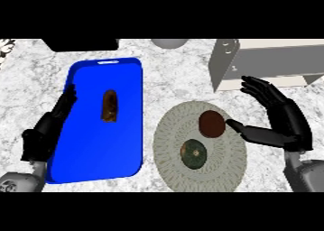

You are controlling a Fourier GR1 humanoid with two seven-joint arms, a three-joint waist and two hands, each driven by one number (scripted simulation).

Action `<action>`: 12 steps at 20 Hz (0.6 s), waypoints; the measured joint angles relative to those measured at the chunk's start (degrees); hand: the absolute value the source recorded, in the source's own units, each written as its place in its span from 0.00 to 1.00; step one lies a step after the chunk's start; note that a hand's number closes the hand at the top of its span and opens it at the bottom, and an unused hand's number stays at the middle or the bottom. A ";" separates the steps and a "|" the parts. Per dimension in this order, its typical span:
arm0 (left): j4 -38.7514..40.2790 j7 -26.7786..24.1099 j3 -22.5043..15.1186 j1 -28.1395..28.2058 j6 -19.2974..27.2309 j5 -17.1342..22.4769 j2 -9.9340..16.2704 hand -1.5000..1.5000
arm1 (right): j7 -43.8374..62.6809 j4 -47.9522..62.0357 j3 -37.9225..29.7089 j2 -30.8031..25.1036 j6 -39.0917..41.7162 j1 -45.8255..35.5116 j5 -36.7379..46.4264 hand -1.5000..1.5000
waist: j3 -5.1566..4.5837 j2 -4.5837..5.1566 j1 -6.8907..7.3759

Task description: Pick the squash from the placemat and place it in the tiered shelf

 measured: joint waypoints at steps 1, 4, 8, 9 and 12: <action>-0.08 0.02 -0.19 -0.15 0.19 0.25 -0.73 0.50 | -0.04 1.74 -0.42 -1.27 -2.81 0.95 3.31 1.00 | -0.10 -0.07 -0.21; 0.32 -0.36 -1.49 -0.50 0.87 0.19 -3.26 0.50 | -4.02 6.26 -1.52 2.34 -12.97 4.33 9.28 0.00 | -0.02 -0.28 0.17; 1.77 -0.58 -2.33 -1.97 1.73 -0.25 -6.02 0.50 | -16.52 11.29 -5.12 9.67 -18.03 8.01 8.41 0.00 | 0.11 -0.51 0.95; 2.54 -0.79 -2.06 -2.64 1.45 -0.21 -6.26 0.50 | -18.97 11.58 -6.22 10.48 -17.00 8.41 7.02 0.00 | 0.12 -0.57 1.08; 3.39 -0.97 -2.09 -3.12 0.99 -0.95 -7.08 0.50 | -23.07 11.60 -7.21 10.67 -12.13 10.18 4.72 0.00 | 0.08 -0.75 1.49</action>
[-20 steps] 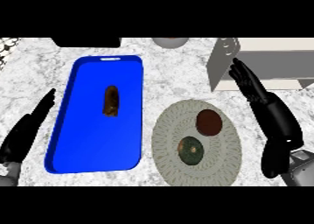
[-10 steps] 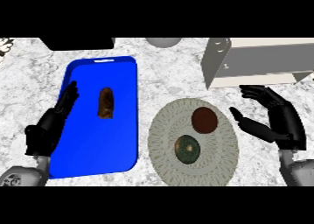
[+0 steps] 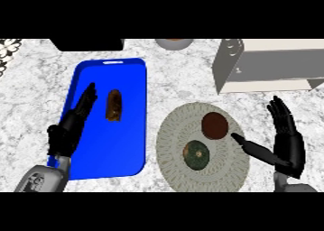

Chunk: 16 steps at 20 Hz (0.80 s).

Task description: Pick the squash from the placemat and place it in the tiered shelf

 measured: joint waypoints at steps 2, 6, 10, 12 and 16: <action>0.83 -0.04 0.13 -0.80 0.06 -0.33 -0.49 0.50 | 1.23 -1.09 1.50 -2.60 3.53 0.95 0.61 0.00 | -0.04 -0.07 0.07; 0.58 0.18 -0.05 -0.87 0.32 -0.93 -1.26 0.50 | 8.74 -7.80 5.90 -8.25 5.80 2.57 5.05 0.00 | -0.13 -0.26 0.13; 1.58 -0.83 0.19 -0.48 -0.37 -1.14 -1.61 0.50 | 19.54 -16.80 10.17 -12.25 5.36 3.28 10.57 0.00 | -0.18 -0.31 0.12; 1.94 -0.54 -0.02 -0.91 -0.22 -1.53 -2.23 0.50 | 25.34 -20.87 11.52 -14.79 6.06 3.32 12.86 0.00 | -0.19 -0.33 0.11; 2.47 -0.26 -0.19 -1.67 0.21 -2.27 -2.93 0.50 | 38.29 -27.24 15.23 -20.13 9.46 0.77 17.93 0.00 | -0.27 -0.36 0.37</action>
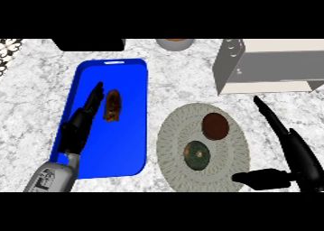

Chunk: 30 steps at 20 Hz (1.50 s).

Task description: Pick the squash from the placemat and place it in the tiered shelf

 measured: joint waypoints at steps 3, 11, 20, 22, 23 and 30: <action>-0.31 0.31 -0.22 0.15 0.01 -0.34 -0.11 0.50 | 9.48 -3.78 2.85 -3.93 4.22 -2.69 3.34 0.00 | -0.04 -0.02 0.36; -0.50 1.54 1.57 -1.20 -1.43 0.00 0.21 0.50 | 34.21 -13.28 11.67 -2.63 12.42 -9.67 13.80 0.00 | 0.07 0.05 0.40; 0.77 -0.22 3.11 -0.40 -2.43 -2.53 -2.09 0.50 | 41.34 -14.91 14.91 7.63 17.66 -9.98 24.17 0.00 | 0.16 0.13 0.23; 0.94 -0.26 3.23 -0.27 -2.52 -3.12 -2.64 0.50 | 42.46 -15.39 15.88 9.53 18.38 -9.69 27.06 0.00 | 0.16 0.13 0.21; 1.26 -0.71 3.72 -0.24 -3.12 -3.08 -2.55 0.50 | 42.36 -15.24 15.75 10.18 18.49 -9.07 28.14 0.00 | 0.17 0.13 0.19; -0.41 1.00 6.34 -0.19 -6.05 -2.84 -2.15 0.50 | 43.70 -15.60 15.40 15.78 21.80 -7.91 32.56 0.00 | 0.18 0.14 0.24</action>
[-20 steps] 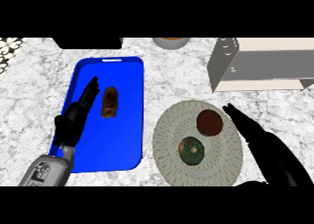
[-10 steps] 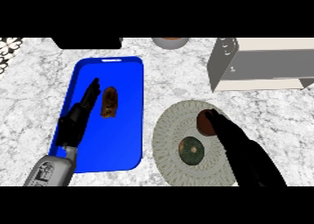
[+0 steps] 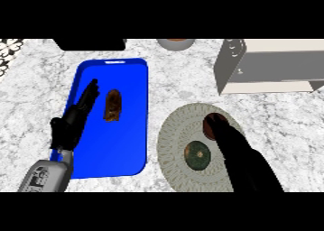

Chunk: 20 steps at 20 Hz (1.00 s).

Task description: Pick the squash from the placemat and place it in the tiered shelf

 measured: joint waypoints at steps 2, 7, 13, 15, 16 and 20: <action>0.05 0.42 0.25 -0.60 0.10 -0.61 -0.67 0.50 | -0.96 0.73 -0.30 0.95 0.41 0.86 0.95 0.00 | 0.00 0.01 -0.03; 0.47 0.38 0.63 -0.78 0.22 -2.17 -2.03 0.50 | -3.18 3.89 -0.70 3.51 1.20 2.50 3.64 0.00 | 0.00 0.02 -0.04; 1.96 -0.61 2.29 -1.64 -1.30 -2.86 -2.12 0.50 | -4.85 7.50 -1.40 7.03 1.99 3.02 6.88 0.00 | 0.01 0.04 -0.03; 1.78 -1.39 2.11 -0.34 -1.13 -3.53 -2.67 0.50 | -4.39 7.33 -2.33 7.75 3.75 2.75 6.84 0.00 | 0.01 0.03 0.00; 1.30 -1.29 2.03 -0.02 -1.06 -3.66 -3.06 0.50 | -5.53 7.71 -2.35 7.51 3.32 3.79 7.33 0.00 | 0.00 0.02 -0.01; 0.68 -1.30 2.07 0.94 -1.33 -4.49 -3.79 0.50 | -6.19 10.26 -3.35 9.70 4.70 3.05 8.84 0.00 | 0.01 0.02 0.03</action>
